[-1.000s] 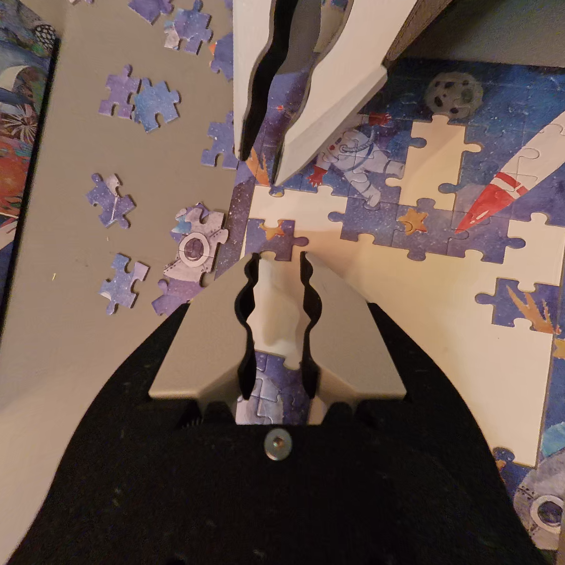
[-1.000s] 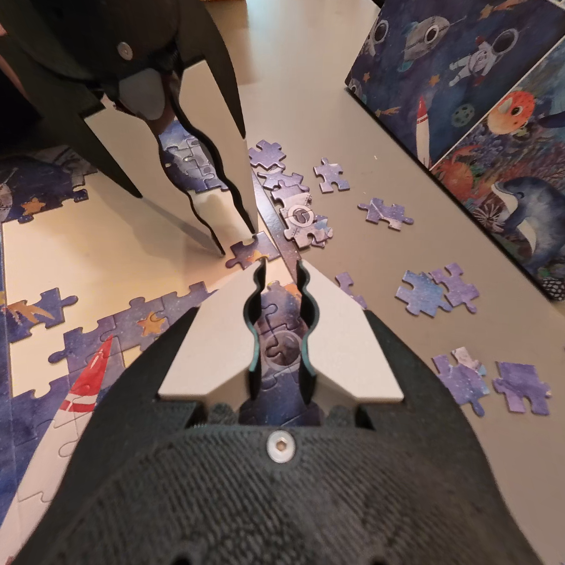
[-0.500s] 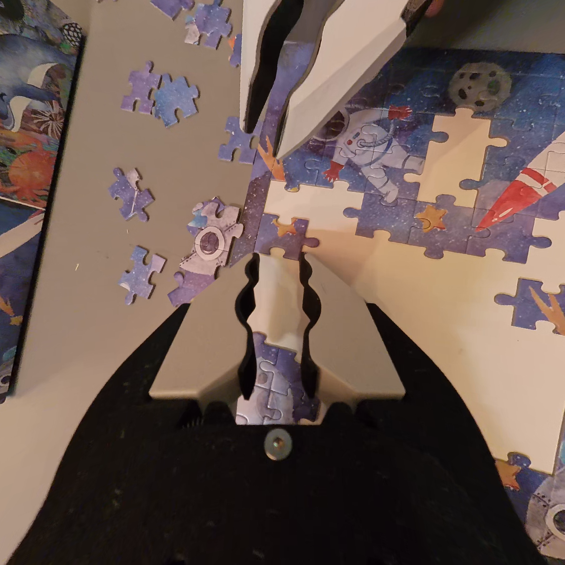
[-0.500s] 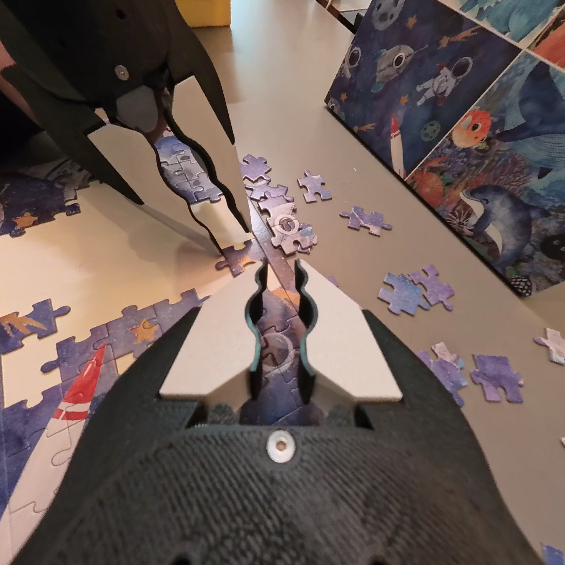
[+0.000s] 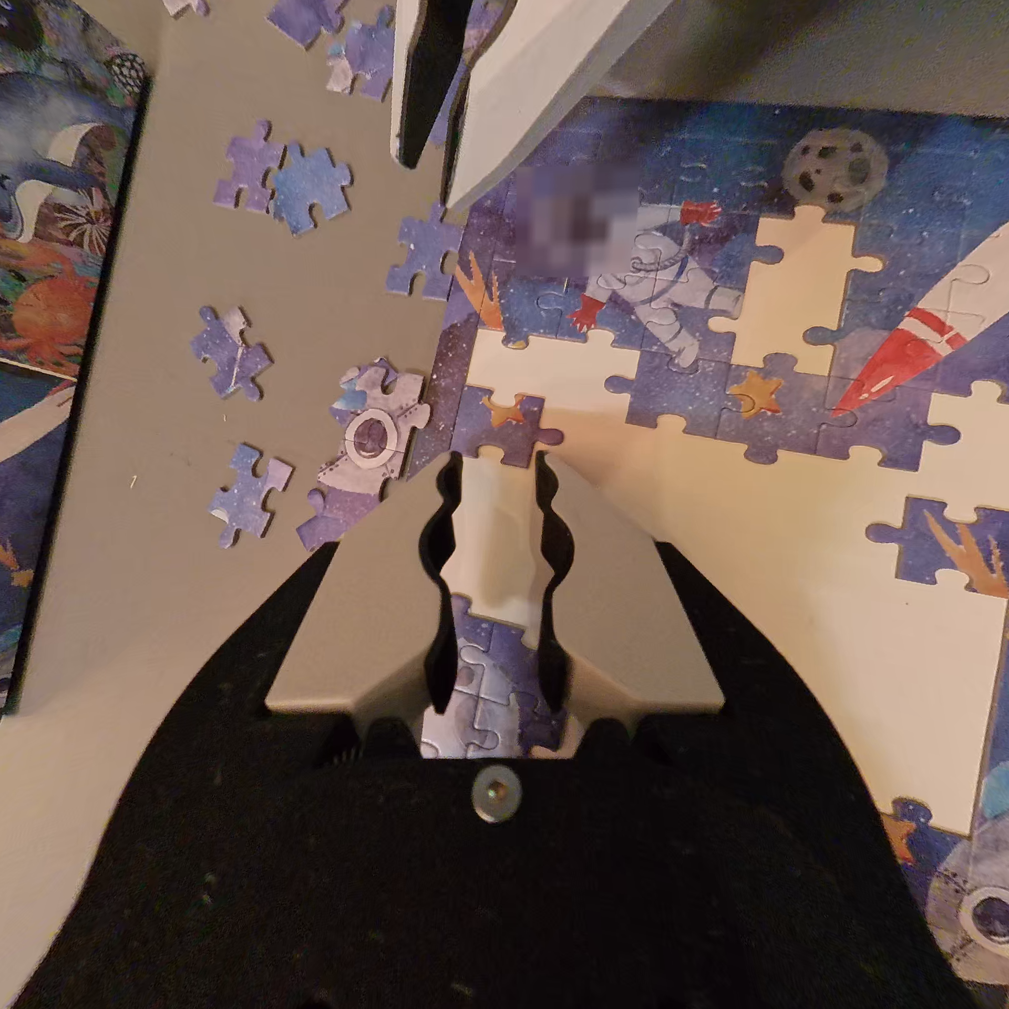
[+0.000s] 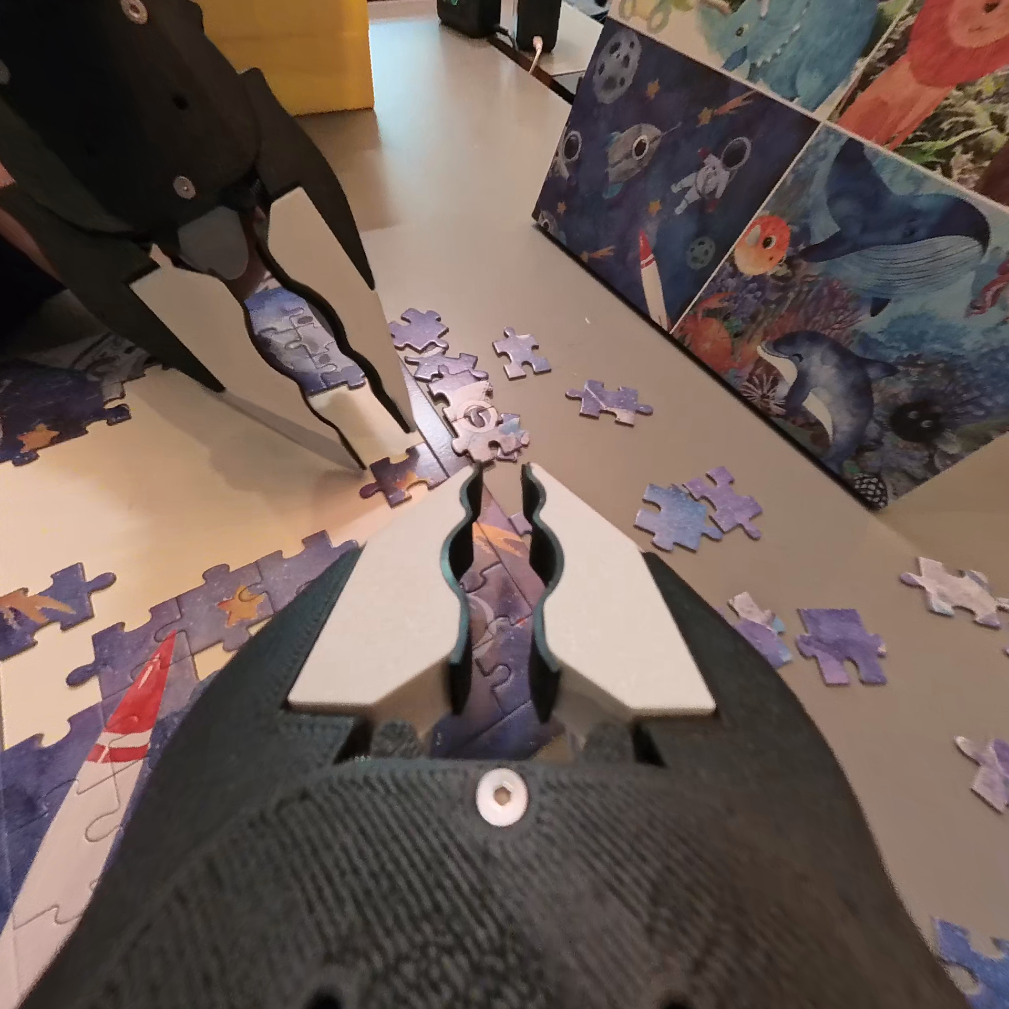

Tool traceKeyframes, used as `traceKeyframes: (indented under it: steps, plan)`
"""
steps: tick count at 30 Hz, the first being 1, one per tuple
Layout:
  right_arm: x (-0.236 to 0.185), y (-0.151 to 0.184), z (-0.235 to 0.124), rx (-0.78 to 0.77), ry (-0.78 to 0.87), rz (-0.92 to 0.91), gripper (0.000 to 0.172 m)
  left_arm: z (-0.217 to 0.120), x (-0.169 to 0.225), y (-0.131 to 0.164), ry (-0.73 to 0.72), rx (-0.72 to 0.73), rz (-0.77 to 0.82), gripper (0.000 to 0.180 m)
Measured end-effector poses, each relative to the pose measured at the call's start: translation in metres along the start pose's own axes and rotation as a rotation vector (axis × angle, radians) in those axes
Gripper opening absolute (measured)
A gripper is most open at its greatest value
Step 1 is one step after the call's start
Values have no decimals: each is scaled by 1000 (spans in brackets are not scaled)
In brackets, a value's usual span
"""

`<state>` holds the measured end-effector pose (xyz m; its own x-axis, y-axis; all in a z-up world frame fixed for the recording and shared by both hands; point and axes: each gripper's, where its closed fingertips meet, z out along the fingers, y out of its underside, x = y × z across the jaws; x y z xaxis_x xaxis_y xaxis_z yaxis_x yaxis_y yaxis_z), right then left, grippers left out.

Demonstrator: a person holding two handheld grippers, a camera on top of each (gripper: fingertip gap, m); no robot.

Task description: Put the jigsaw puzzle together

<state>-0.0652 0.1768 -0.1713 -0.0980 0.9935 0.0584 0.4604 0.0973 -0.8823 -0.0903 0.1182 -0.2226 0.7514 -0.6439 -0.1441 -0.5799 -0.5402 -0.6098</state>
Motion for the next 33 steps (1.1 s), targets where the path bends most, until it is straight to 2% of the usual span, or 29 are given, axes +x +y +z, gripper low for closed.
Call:
traceKeyframes:
  steps: [5,11,18,26,33]
  plan:
    - [7,0,-4,10,22,9,12,-14,-11,-4,-18,48,-37,26]
    - [19,-6,-13,49,76,11,11,-51,-54,-5,-135,188,-157,24]
    - [35,-16,-30,124,151,10,11,-88,-96,15,-273,294,-265,21]
    - [52,-23,-50,181,261,-30,14,-103,-124,48,-359,306,-331,19]
    - [56,-18,-51,175,264,-21,16,-112,-127,51,-363,345,-359,16]
